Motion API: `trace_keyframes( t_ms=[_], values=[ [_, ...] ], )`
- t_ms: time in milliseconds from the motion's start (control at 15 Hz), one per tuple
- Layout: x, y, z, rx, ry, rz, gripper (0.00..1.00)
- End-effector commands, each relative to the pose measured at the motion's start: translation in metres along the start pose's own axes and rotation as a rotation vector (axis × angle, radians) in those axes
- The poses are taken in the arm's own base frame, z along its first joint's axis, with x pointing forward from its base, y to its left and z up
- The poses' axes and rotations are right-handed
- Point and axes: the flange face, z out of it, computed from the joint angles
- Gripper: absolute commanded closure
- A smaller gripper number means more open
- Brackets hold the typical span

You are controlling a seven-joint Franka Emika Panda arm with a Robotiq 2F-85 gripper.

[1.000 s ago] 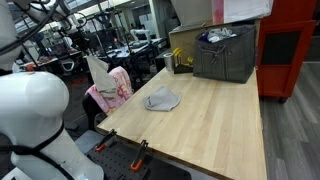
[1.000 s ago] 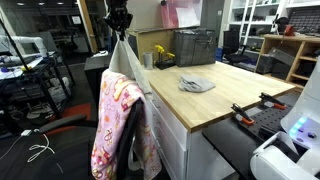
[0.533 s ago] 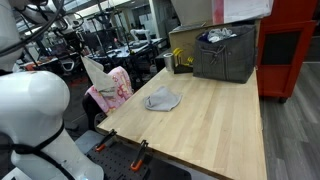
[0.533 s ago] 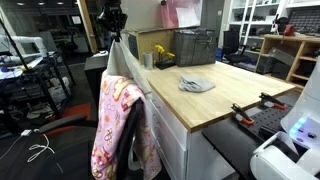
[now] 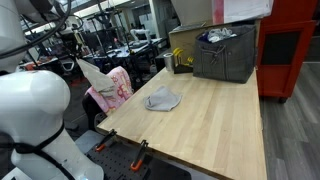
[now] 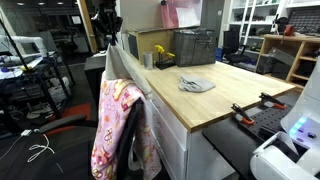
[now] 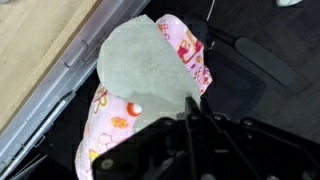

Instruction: Put the white towel on the backrest of the jersey

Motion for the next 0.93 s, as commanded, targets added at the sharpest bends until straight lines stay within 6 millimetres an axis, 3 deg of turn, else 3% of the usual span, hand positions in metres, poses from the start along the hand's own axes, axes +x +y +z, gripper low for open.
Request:
trace_keyframes(
  t_ms=[0,133,200,267,667,867],
  values=[
    [0.005,-0.014,-0.008,0.042,-0.034,-0.038,0.99],
    [0.007,-0.020,-0.006,0.038,-0.043,-0.049,0.99],
    [0.008,-0.023,-0.002,0.030,-0.047,-0.053,0.89],
    [0.009,-0.024,0.000,0.025,-0.051,-0.053,0.69],
    [0.014,-0.018,0.001,0.019,-0.030,-0.038,0.26],
    [0.017,0.012,-0.001,-0.017,-0.006,0.009,0.02]
  ],
)
